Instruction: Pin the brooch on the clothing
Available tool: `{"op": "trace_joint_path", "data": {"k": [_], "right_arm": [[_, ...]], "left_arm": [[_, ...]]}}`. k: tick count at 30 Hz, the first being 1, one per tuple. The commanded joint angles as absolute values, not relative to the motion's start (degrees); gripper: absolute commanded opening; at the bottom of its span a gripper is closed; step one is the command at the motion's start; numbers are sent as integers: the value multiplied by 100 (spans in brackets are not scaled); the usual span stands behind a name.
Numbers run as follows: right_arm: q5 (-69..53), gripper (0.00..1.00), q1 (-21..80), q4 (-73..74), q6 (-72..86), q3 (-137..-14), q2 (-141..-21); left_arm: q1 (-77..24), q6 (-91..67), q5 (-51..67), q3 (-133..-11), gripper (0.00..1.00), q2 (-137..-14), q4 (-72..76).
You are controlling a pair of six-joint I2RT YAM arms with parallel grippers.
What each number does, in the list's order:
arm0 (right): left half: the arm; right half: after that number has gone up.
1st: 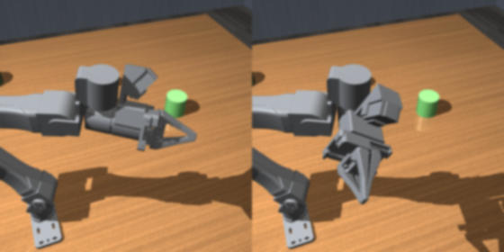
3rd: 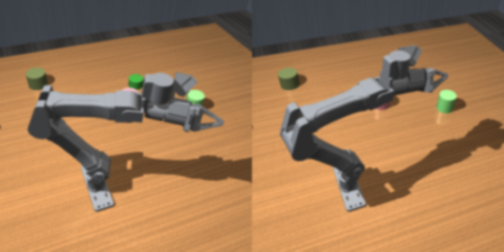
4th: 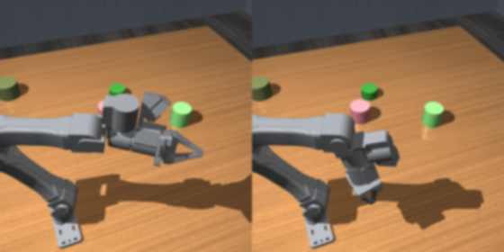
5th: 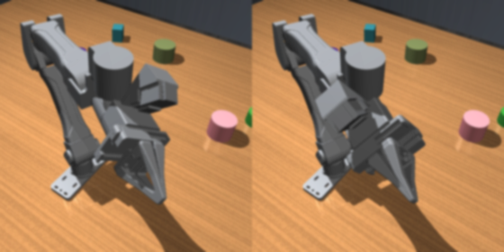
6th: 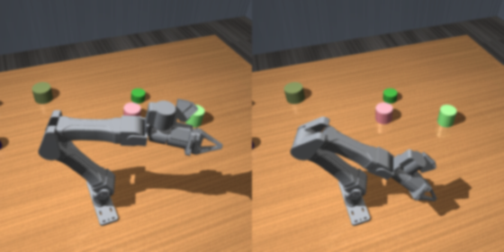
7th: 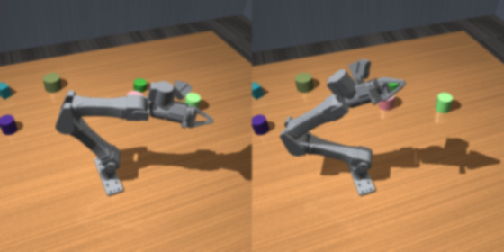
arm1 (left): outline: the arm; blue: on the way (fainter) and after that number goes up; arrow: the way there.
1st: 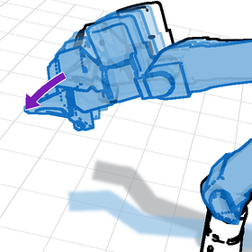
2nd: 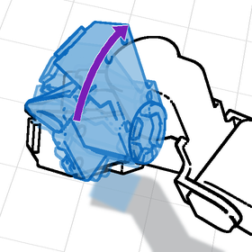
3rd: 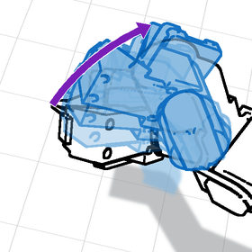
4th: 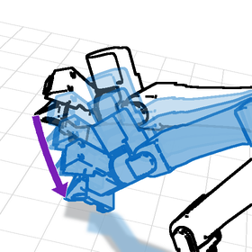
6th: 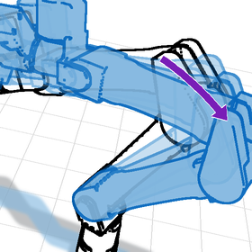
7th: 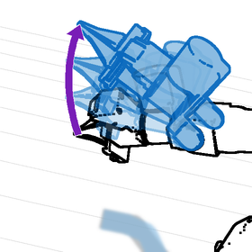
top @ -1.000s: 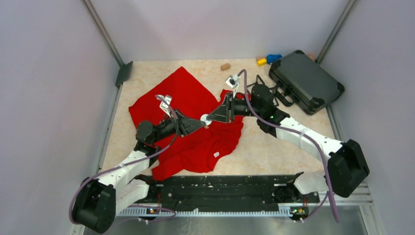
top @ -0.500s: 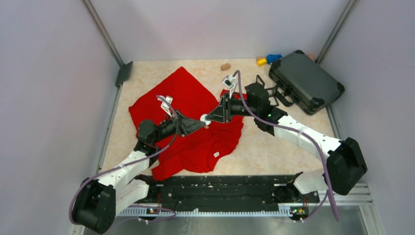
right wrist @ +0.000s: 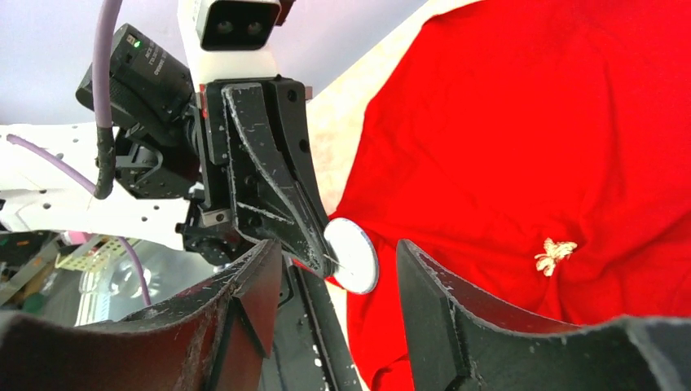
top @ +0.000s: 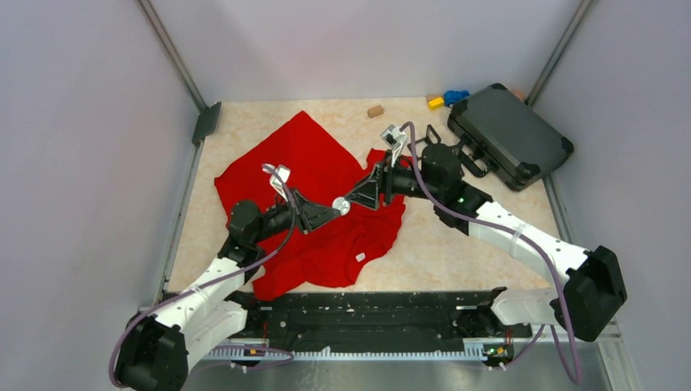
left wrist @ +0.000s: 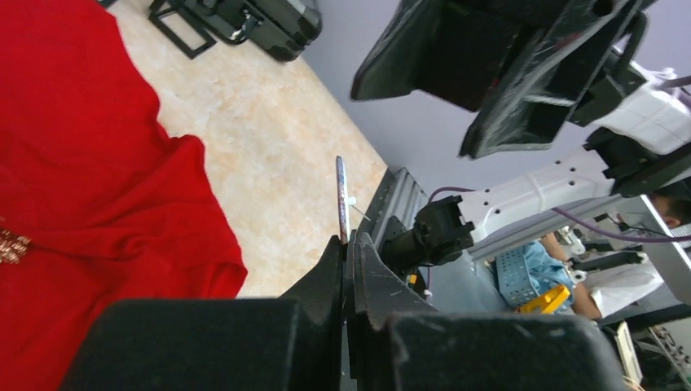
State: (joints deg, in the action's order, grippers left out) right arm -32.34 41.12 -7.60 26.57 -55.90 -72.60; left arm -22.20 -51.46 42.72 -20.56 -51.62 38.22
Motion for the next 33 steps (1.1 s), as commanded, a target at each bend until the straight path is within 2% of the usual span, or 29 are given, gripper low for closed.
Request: {"op": "trace_joint_path", "data": {"k": [1,4,8,13,16,26,33], "right_arm": [[-2800,56,4168,-1013,2403,-5428,-6819],[-2355,56,4179,-899,2297,-5281,-6679],[-1086,56,4414,-431,2077,-5098,-6638],[729,54,5089,294,1882,-5154,-7121],[1323,52,5390,438,1965,-5221,-7582],[1421,45,5411,174,1626,-5591,-9092],[704,45,5037,-189,1281,-5802,-9673]], "left_arm": [[-2241,-4368,3880,-2302,0,-4873,2741],[-2237,-3731,3487,-2422,0,-4776,1848],[-2232,-3026,2506,-2407,0,-4777,918],[-2143,-2729,2046,-2295,0,-5045,1062],[-2108,-2724,1964,-2297,0,-5382,1413],[-2105,-2444,2486,-2475,0,-6554,2119],[-2125,-2499,2641,-2335,0,-6931,2654]]}}
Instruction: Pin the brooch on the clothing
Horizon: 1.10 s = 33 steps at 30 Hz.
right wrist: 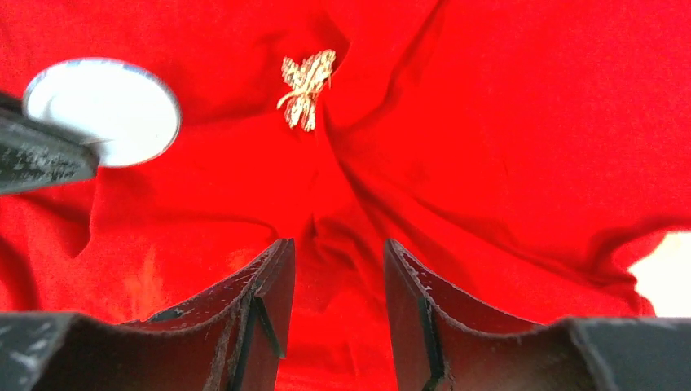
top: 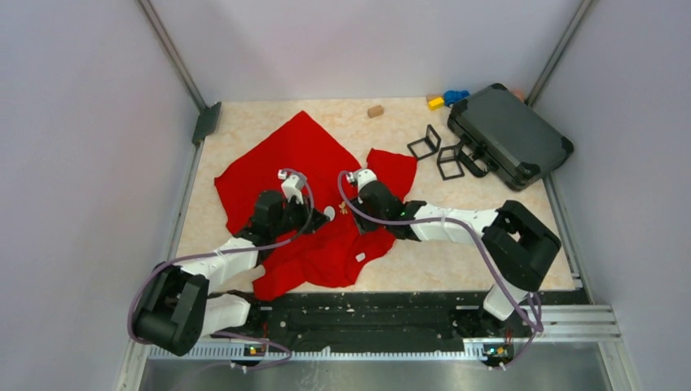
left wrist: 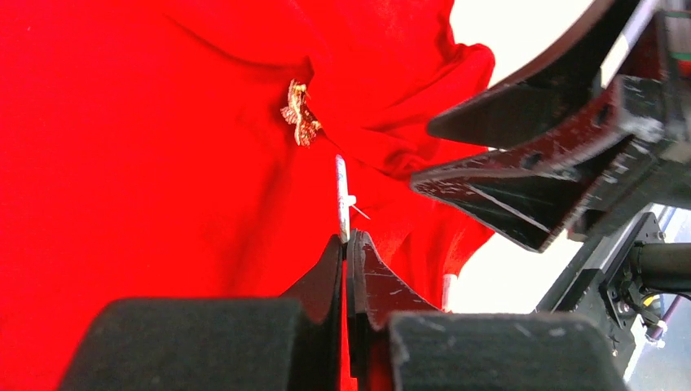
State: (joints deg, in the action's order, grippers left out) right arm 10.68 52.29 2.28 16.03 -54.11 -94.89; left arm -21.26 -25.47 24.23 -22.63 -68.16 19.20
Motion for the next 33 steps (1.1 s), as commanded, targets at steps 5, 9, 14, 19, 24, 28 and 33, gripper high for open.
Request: {"op": "trace_joint_path", "data": {"k": [5,9,14,19,24,28,33], "right_arm": [[452,46,4918,-190,1051,-6101,-10011],[417,42,4894,-194,933,-6223,-10178],[531,39,4874,-221,861,-6293,-10383],[514,36,4847,-259,830,-6308,-10475],[511,27,4834,-315,837,-6304,-10503],[495,15,4834,-358,848,-6285,-10494],[479,0,4828,-407,870,-6212,-10459]], "left_arm": [[-2127,-2525,2768,-2188,0,-7167,3012],[-2125,-2583,2817,-2155,0,-7229,3118],[-2127,-2608,2820,-2128,0,-7265,3178],[-2130,-2617,2800,-2120,0,-7301,3195],[-2135,-2628,2733,-2118,0,-7341,3192],[-2169,-2619,2591,-2148,0,-7405,3134],[-2288,-2715,2408,-2263,0,-7596,3087]]}}
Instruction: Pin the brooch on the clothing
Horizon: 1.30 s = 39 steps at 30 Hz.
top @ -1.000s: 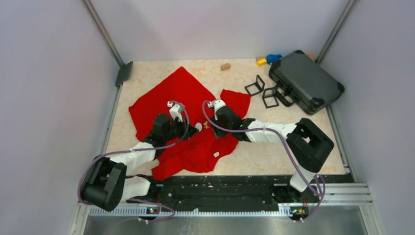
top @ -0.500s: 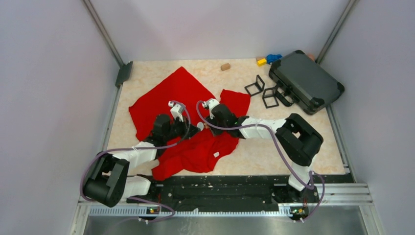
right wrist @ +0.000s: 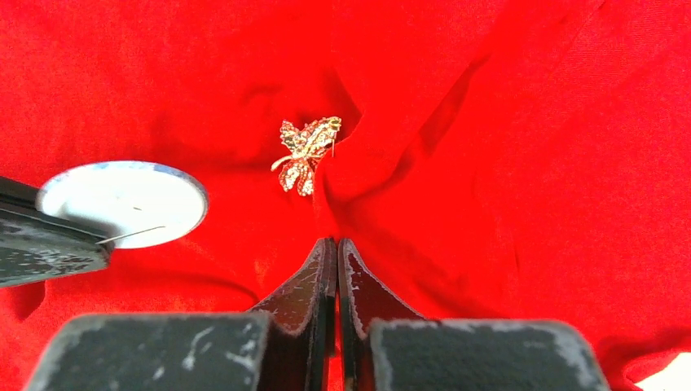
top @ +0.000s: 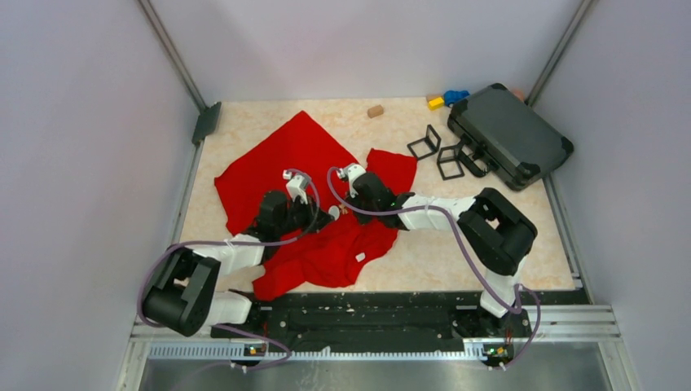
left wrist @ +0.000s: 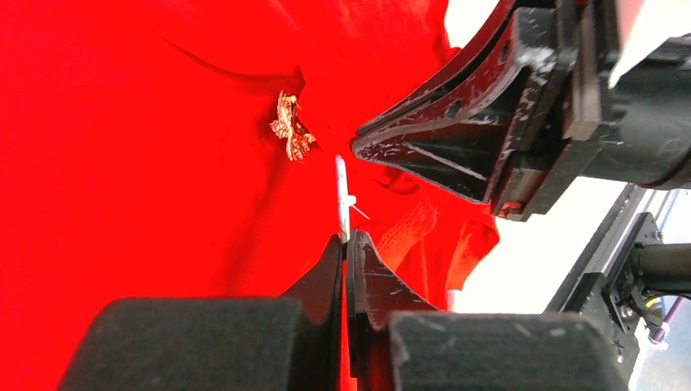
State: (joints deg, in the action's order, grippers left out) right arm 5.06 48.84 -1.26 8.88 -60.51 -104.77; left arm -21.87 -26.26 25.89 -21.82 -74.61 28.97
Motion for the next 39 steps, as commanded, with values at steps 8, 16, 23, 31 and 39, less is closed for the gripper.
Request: {"op": "trace_joint_path", "data": {"k": [8,16,23,31,39], "right_arm": [[423,0,4838,-670,1067,-5909,-10148],[374,0,4832,-829,1216,-5722,-9941],[514,0,4834,-912,1351,-5545,-9758],[397,0,4835,-1038,1382,-5477,-9695],[28,0,4836,-1221,1315,-5346,-9587]], "left_arm": [[-2635,-3030,1981,-2489,0,-7917,2980],[-2764,-3282,1694,-2745,0,-8266,2786],[-2817,-3420,1435,-2812,0,-8332,2614],[-2880,-3522,1431,-2932,0,-8480,2575],[-2918,-3545,1395,-3073,0,-8702,2505]]}}
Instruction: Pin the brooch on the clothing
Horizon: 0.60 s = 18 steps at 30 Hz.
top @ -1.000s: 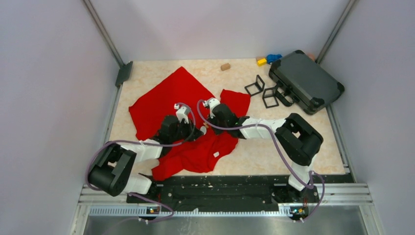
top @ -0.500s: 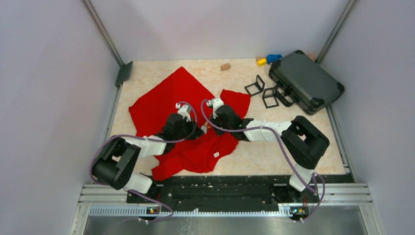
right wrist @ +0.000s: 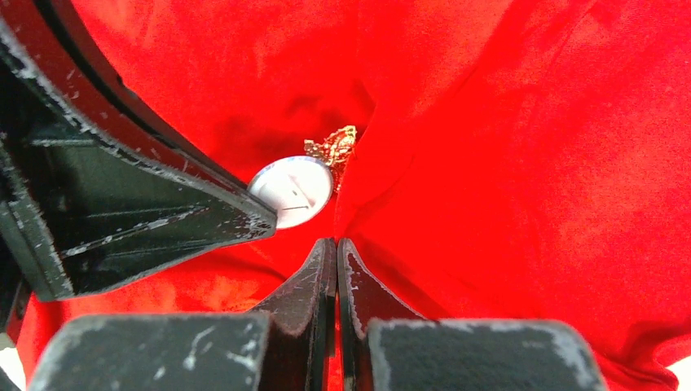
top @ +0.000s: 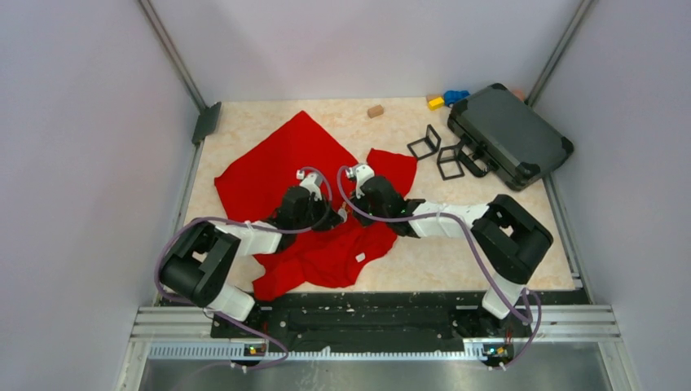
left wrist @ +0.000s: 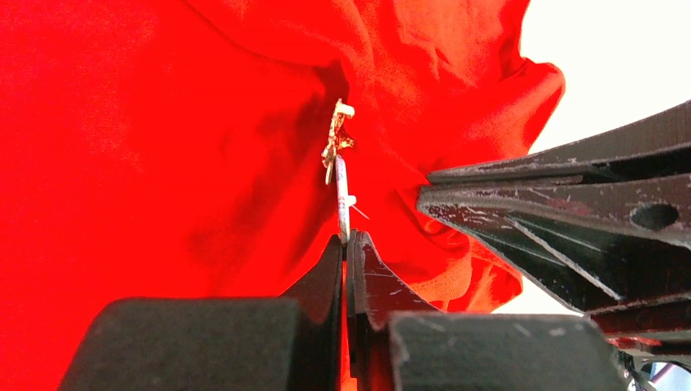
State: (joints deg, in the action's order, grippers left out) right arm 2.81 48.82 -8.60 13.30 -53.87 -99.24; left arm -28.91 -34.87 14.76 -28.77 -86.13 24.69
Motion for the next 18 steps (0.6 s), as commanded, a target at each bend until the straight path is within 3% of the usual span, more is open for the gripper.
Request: {"op": "trace_joint_path", "data": {"k": [1,18], "right_arm": [[25,0,4834,-1228,1299,-5345,-9587],[-638,0,4835,-1424,1161,-5178,-9580]], "left_arm": [[-2911,-3557,1416,-3068,0,-8728,2536],[-2926,-3638,1644,-3112,0,-9070,2839]]}}
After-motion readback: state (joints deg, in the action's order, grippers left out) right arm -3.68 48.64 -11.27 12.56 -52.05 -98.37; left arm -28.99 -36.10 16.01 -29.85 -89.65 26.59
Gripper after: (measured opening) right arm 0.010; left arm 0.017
